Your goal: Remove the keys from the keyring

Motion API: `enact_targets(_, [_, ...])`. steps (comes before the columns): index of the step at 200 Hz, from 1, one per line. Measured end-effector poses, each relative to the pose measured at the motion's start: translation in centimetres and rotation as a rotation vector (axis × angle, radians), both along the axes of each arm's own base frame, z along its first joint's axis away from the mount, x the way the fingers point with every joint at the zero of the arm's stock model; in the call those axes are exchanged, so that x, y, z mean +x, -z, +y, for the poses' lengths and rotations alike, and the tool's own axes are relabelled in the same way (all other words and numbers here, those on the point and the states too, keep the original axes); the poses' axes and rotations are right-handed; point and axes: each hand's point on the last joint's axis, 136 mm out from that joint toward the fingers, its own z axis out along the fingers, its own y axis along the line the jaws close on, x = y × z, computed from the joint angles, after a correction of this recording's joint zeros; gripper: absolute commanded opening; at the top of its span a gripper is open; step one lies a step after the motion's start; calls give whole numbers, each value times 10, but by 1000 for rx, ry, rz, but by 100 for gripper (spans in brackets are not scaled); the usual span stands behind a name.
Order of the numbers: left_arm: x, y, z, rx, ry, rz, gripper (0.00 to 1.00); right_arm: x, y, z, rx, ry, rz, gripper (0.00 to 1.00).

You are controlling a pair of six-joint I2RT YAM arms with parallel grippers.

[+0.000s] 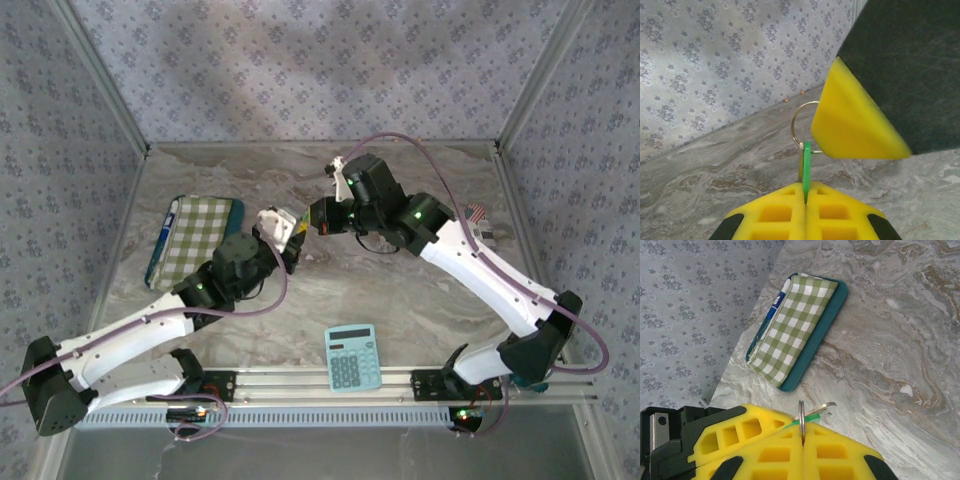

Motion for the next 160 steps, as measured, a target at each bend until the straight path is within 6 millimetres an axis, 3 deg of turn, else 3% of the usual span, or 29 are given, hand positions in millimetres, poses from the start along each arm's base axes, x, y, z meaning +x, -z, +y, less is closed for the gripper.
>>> enact_targets(65, [-12,0,-5,20,80,93,0,-5,3,-5,16,-15,15,0])
enact_targets(108, [-10,-2,-1,-39,126,197,0,-5,8,-9,34,-16,34,20])
enact_targets(160, [-7,-17,-4,-103,196,328,0,5,13,-39,58,56,14,34])
